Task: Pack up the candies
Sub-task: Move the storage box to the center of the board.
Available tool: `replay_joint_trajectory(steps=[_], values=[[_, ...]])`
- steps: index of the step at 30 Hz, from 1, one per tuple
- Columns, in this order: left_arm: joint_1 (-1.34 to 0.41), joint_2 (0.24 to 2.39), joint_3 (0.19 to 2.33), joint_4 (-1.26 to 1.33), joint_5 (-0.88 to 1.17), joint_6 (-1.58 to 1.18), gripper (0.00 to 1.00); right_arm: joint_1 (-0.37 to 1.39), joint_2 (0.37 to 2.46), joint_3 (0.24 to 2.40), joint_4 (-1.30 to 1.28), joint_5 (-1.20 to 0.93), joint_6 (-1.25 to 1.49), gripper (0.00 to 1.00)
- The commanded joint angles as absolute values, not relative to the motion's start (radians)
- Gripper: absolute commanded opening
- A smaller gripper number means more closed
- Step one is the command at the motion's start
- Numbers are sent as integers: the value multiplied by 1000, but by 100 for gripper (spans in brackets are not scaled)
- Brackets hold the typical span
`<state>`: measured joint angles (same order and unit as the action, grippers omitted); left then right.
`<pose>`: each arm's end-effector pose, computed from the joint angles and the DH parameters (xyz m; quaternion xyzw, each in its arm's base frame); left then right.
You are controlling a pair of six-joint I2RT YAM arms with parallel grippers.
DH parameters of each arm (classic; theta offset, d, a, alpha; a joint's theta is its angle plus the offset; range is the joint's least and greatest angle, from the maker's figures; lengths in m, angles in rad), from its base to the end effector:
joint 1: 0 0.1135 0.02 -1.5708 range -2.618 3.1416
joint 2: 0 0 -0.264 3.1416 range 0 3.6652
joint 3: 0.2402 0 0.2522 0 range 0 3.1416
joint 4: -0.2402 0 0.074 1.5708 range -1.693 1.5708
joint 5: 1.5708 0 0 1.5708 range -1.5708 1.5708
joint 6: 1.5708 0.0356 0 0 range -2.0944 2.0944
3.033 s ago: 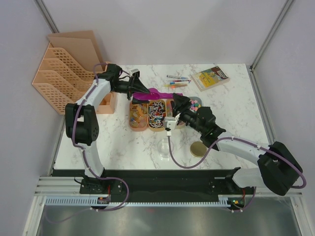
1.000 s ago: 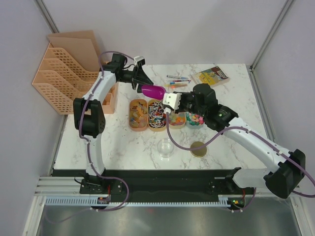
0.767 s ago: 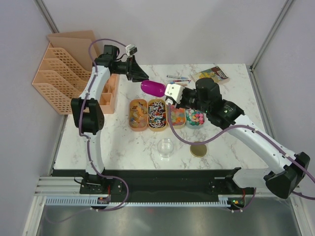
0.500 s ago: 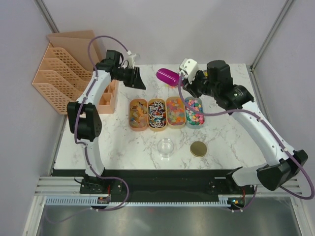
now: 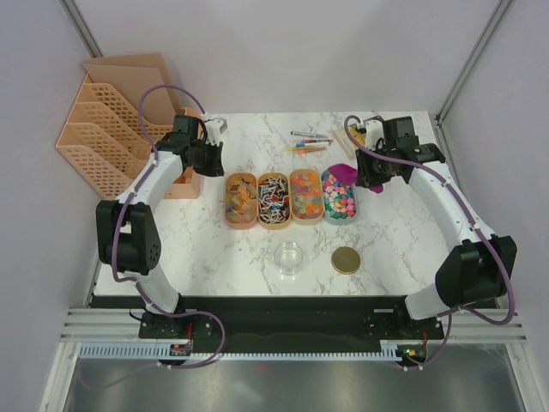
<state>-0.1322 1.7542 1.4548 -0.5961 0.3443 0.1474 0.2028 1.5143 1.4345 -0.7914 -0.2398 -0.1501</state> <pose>0.3822 -0.0629 0.2742 0.1857 0.9126 -0.1591 0.3276 0.3156 0.0735 0.3343 -0.2041 0.9110 0.1213 0.3372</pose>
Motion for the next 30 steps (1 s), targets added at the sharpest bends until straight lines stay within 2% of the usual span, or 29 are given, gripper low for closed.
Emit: replay_joint_trajectory(steps=[1,10,20,30], values=[[-133,1721,1384,-542,287,213,2,183,1416,1358,-836,-270,-63,0],[-135,1704,1259,-525,229,301,2,178,1355,1361,-933,-264,-91,0],[-140,1756,1210,-518,176,341,2,103,1278,1235,-989,-218,44,0],[-176,1845,1219,-492,210,371,2,61,1281,1224,-1002,-201,66,0]])
